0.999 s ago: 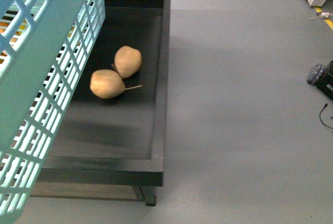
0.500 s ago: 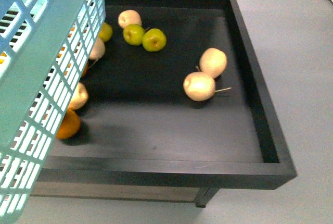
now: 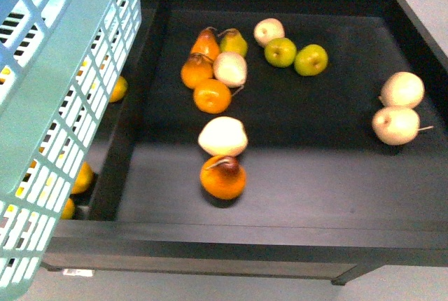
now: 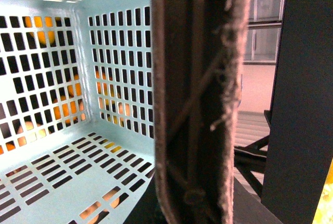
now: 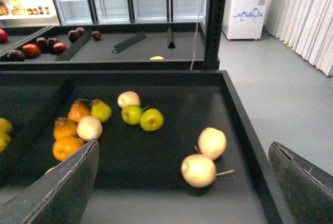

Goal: Pick lemon and mango into basket

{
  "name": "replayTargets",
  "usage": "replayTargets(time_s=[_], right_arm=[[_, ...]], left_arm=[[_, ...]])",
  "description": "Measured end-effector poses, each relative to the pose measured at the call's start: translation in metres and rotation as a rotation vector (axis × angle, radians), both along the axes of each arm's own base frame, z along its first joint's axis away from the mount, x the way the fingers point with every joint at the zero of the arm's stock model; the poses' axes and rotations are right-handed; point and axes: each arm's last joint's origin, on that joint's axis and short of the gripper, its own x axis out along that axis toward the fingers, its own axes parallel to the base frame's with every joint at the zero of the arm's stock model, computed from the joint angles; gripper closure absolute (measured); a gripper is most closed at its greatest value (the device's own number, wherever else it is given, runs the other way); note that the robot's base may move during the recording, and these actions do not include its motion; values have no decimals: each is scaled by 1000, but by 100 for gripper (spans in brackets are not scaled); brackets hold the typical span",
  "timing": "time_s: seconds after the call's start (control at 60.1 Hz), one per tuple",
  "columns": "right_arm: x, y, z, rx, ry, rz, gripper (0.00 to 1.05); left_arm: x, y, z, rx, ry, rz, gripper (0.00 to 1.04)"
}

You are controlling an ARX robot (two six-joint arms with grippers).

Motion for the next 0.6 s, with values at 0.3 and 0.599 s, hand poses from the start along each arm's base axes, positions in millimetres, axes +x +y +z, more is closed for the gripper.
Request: replayTargets(time_s=[0.3,0.599], right_arm=[[0,0,0,0,0,0,9],[0,0,0,0,0,0,9]], left_arm=[[0,0,0,0,0,1,99],[0,0,0,1,0,-2,99]])
